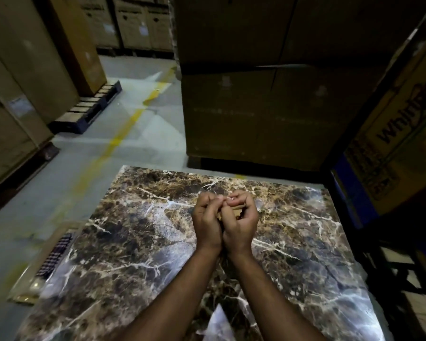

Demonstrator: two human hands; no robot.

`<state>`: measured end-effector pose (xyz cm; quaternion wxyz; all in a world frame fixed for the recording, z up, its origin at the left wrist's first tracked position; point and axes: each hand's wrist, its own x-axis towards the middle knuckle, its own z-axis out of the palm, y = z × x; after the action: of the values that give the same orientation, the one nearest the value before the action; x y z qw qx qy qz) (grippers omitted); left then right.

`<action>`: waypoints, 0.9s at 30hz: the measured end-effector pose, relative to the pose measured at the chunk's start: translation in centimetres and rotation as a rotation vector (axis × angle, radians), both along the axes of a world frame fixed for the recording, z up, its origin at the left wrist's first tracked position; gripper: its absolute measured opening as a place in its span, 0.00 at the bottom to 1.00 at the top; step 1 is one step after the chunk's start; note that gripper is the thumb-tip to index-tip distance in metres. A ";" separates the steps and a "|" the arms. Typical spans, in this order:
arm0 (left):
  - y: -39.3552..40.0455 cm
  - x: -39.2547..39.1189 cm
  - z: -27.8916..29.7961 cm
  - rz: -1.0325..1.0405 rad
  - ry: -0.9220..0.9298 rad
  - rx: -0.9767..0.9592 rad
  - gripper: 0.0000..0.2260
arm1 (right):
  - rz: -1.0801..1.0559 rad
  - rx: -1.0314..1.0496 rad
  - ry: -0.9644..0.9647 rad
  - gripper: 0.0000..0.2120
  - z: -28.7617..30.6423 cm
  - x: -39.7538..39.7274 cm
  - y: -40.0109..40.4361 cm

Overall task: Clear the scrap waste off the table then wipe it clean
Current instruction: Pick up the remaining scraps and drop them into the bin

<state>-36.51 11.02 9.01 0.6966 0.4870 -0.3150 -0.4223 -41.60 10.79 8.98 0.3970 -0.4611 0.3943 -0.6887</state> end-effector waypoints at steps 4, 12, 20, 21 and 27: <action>1.2 -0.2 1.3 0.040 -0.134 -0.162 0.07 | 0.048 0.012 -0.113 0.07 1.1 -0.2 -0.7; 6.6 3.8 0.8 0.201 -0.549 -0.334 0.11 | 0.290 0.283 -0.510 0.02 2.9 4.1 2.7; 14.5 11.0 2.3 0.665 -0.431 -0.318 0.06 | 0.769 0.288 -0.435 0.03 4.0 13.3 10.3; 15.9 12.5 2.4 0.715 -0.420 -0.313 0.05 | 0.814 0.282 -0.401 0.03 4.1 14.8 11.7; 27.3 22.1 2.0 0.975 -0.414 -0.286 0.05 | 1.041 0.300 -0.317 0.04 3.7 25.3 22.8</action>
<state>-14.39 38.32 10.99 0.7944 0.5497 -0.2375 0.1013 -16.31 33.60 12.72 0.8000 -0.4239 0.1441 -0.3994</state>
